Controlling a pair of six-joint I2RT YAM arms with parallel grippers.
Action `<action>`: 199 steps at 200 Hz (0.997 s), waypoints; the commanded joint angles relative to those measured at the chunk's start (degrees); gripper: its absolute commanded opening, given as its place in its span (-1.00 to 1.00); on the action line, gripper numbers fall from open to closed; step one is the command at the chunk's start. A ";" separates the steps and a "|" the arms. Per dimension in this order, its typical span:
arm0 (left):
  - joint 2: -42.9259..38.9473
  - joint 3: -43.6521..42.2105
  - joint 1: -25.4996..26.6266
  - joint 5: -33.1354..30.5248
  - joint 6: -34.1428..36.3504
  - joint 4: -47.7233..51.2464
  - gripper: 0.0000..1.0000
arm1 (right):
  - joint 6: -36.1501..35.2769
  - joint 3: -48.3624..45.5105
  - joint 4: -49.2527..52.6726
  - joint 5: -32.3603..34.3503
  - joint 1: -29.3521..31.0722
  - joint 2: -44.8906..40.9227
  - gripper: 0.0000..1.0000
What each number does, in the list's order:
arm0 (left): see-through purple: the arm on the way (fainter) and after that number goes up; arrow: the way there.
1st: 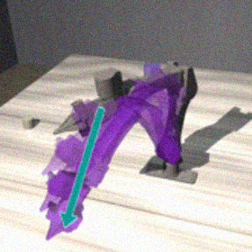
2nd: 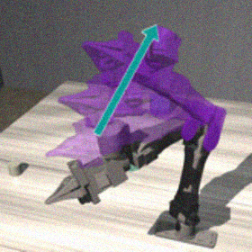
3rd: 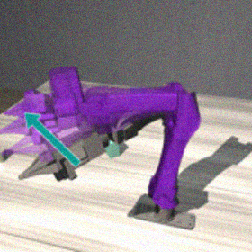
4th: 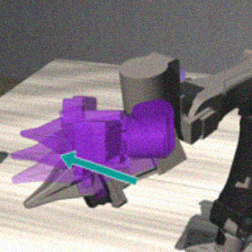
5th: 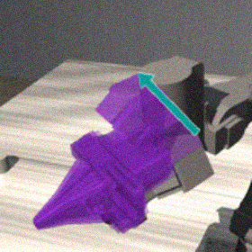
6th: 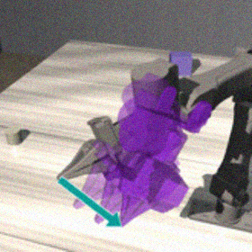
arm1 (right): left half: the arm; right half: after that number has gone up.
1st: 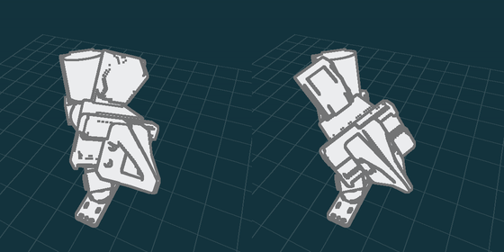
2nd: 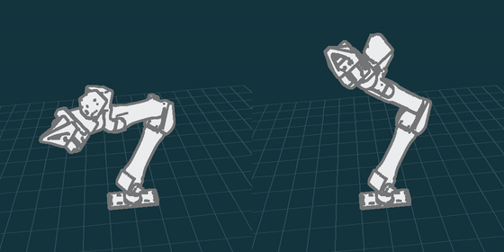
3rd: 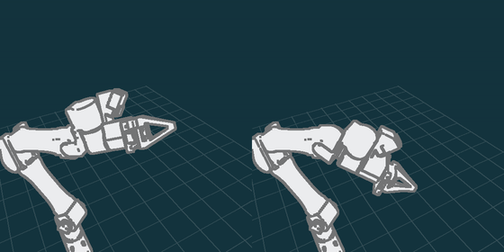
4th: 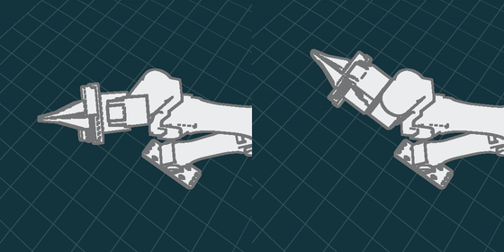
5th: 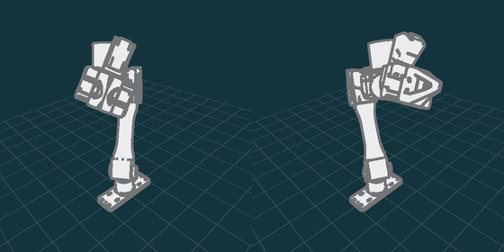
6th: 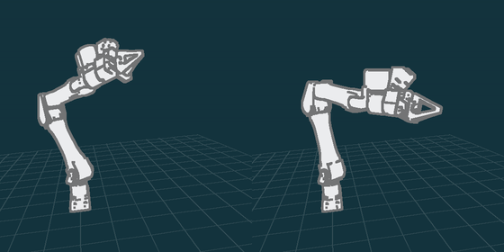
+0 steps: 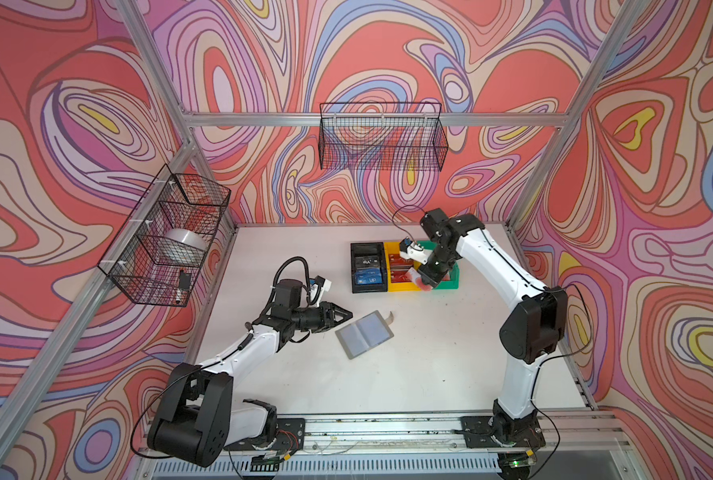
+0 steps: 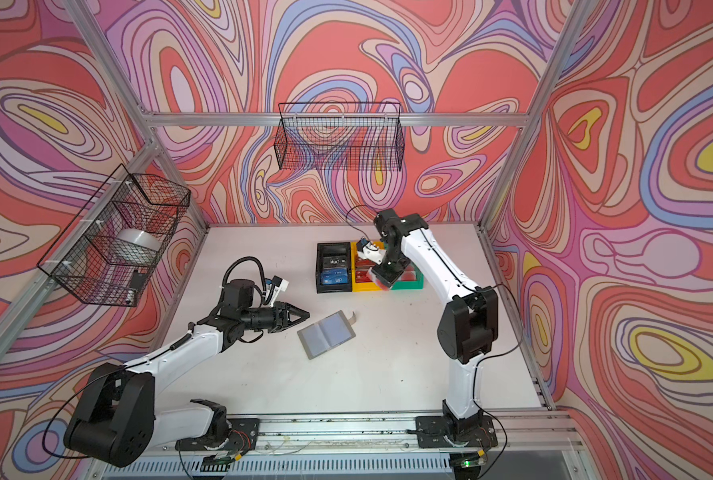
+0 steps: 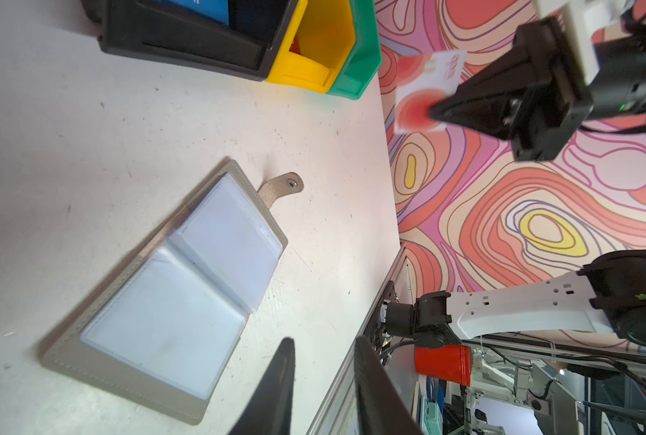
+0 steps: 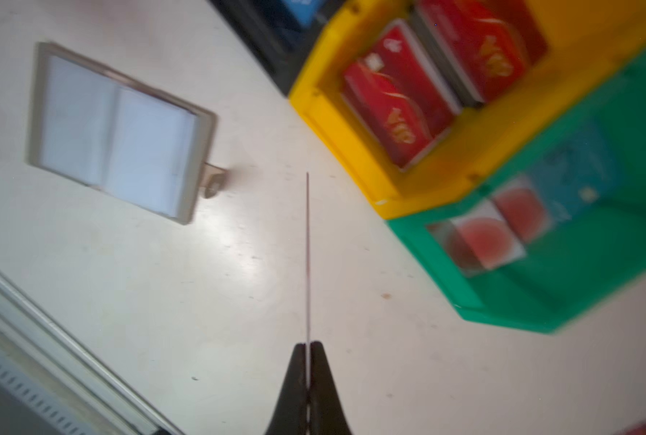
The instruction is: Take the credit cards out of the card holder
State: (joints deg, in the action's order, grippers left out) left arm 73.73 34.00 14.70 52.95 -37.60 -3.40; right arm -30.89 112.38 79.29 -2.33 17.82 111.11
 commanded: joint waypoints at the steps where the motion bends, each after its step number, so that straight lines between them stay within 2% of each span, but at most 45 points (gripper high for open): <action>1: -0.61 1.26 0.24 -1.34 2.53 4.80 -0.39 | -8.87 4.95 2.34 12.40 -3.14 2.05 -1.00; 20: -0.67 1.18 0.24 -1.64 2.36 4.74 -0.40 | -19.64 7.32 2.11 15.94 -3.74 3.42 -1.00; 40: -0.87 0.74 0.24 -2.04 1.94 4.18 -0.41 | -29.01 9.47 1.96 15.27 -3.71 4.82 -1.00; 73: -1.05 0.20 0.23 -2.39 1.11 3.23 -0.40 | -38.62 15.06 5.46 16.17 -3.85 10.59 -1.00; 120: -0.96 0.04 0.18 -3.11 0.77 3.09 -0.41 | -46.59 19.35 5.88 16.64 -4.45 16.76 -1.00; 199: 0.75 -0.07 0.24 -2.86 0.17 2.07 -0.42 | -50.36 16.79 2.86 13.67 -4.94 19.45 -1.00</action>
State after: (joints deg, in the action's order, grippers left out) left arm 73.69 34.00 14.70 49.87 -37.32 -0.67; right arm -78.87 130.41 83.20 13.56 13.41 129.19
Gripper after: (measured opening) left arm 0.292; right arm 0.043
